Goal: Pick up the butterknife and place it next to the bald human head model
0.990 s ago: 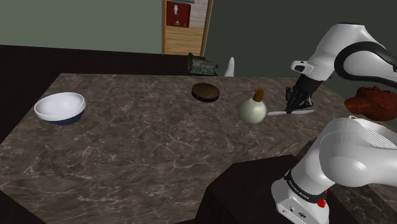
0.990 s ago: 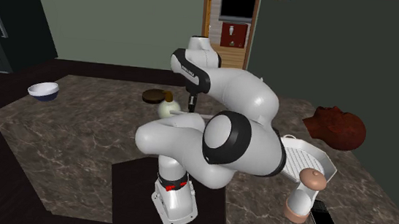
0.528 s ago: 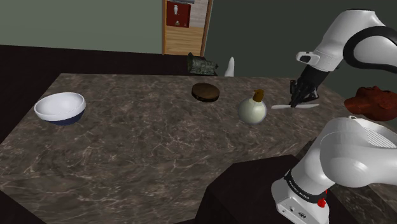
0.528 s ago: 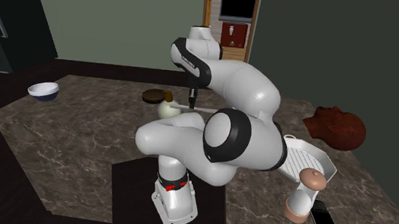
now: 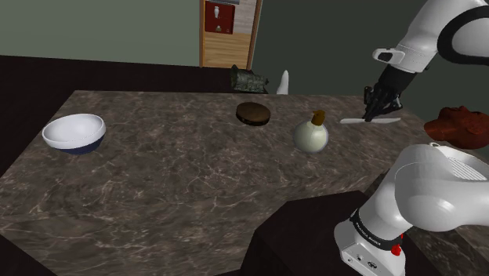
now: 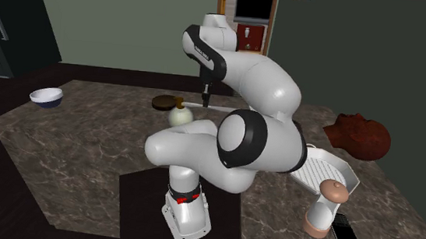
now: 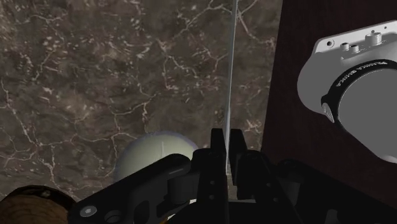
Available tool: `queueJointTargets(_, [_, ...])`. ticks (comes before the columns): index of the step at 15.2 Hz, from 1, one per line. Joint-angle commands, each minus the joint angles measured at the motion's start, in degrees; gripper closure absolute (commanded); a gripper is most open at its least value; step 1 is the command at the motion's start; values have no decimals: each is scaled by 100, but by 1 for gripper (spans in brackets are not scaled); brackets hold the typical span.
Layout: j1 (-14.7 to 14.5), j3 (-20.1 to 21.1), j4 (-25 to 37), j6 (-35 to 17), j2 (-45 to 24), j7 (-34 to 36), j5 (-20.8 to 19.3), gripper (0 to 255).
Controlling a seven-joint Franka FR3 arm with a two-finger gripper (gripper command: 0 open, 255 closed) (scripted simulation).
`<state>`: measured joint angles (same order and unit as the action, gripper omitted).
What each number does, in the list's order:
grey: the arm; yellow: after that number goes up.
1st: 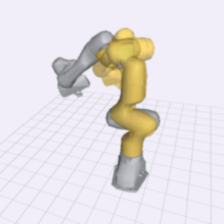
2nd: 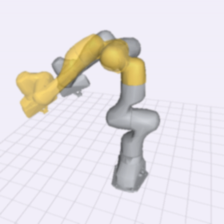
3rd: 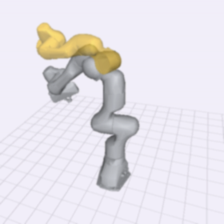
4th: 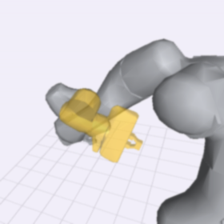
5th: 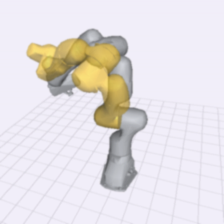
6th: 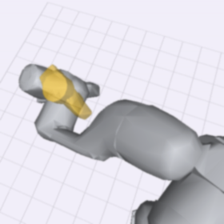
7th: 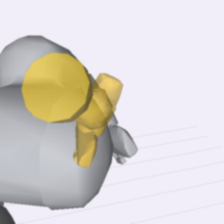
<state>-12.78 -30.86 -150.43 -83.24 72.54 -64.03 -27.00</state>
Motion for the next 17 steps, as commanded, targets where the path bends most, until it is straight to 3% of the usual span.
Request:
queueJointTargets(1, [-41,89,159,109,-55,8,86,255])
queueJointTargets(15, [-282,492,1392,812,-587,-27,498,255])
queueJointTargets(17, [-277,368,1520,868,-618,-163,385,255])
